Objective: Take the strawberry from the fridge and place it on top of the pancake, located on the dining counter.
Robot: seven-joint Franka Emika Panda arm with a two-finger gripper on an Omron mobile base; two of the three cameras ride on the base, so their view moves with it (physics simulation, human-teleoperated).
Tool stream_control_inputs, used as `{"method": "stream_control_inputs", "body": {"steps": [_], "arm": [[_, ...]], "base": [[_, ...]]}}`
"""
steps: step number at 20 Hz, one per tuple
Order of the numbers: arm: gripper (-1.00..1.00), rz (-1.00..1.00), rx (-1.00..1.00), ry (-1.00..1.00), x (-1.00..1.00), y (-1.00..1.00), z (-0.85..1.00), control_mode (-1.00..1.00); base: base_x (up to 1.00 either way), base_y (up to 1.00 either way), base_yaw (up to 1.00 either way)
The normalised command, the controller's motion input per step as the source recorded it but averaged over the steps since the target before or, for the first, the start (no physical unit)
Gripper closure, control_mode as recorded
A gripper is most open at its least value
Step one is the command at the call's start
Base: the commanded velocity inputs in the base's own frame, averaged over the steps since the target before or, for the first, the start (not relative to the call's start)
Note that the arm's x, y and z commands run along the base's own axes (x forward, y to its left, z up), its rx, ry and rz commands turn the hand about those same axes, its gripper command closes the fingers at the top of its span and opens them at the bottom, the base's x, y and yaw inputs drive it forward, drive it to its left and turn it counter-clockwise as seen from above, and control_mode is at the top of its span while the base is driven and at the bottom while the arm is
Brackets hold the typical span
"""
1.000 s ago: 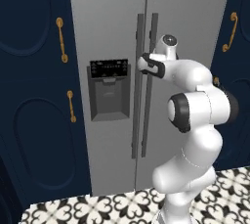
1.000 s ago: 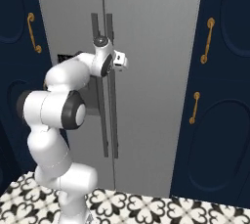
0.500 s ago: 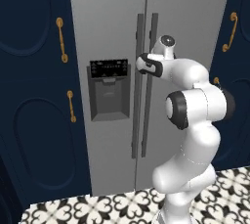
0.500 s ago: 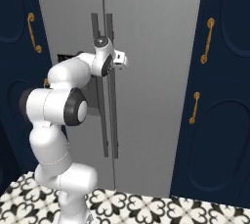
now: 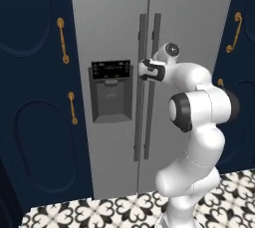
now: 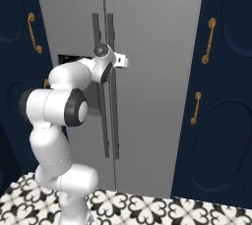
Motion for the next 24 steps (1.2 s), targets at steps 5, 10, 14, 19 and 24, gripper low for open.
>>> {"method": "stream_control_inputs", "body": {"steps": [5,10,14,19,24], "arm": [[1.00,0.00,0.00,0.00,0.39,0.13,-0.39,-1.00],[1.00,0.00,0.00,0.01,-0.60,-0.57,-0.13,-1.00],[1.00,0.00,0.04,0.00,-1.00,-1.00,-0.04,-1.00],[1.00,0.00,0.04,-0.03,-1.00,-1.00,-0.03,-1.00],[1.00,0.00,0.01,-0.01,-0.88,-0.88,0.00,-1.00]], "base": [[0.00,0.00,0.00],[0.00,0.00,0.00],[0.00,0.00,0.00],[0.00,0.00,0.00],[0.00,0.00,0.00]]}}
